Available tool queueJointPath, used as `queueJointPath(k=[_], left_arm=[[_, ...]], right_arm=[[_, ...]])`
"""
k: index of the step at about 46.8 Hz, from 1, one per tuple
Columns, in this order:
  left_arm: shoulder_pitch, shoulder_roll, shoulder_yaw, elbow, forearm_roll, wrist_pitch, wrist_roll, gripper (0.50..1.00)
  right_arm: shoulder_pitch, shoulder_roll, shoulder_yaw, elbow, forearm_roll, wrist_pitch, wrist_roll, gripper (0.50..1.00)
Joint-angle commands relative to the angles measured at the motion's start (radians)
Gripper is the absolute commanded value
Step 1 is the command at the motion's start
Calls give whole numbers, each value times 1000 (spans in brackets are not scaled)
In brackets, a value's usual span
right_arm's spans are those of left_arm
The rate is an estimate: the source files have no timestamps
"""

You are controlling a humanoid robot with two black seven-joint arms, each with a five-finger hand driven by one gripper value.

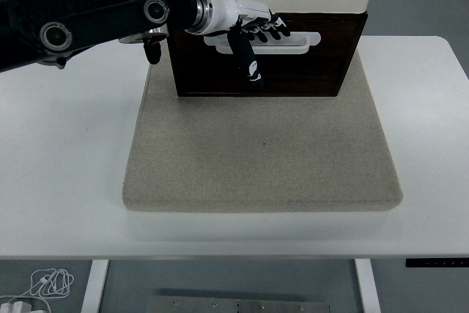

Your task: Open the drawer under the combination cabinet

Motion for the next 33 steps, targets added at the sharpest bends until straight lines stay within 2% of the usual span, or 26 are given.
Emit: queueJointPath(k=[1,33], left_arm=[[0,-3,0,1,0,0,0,1000],[0,-4,11,2,3,0,0,1000]], right_arm=[[0,0,0,0,0,0,0,926],[0,0,0,2,0,0,0,926]])
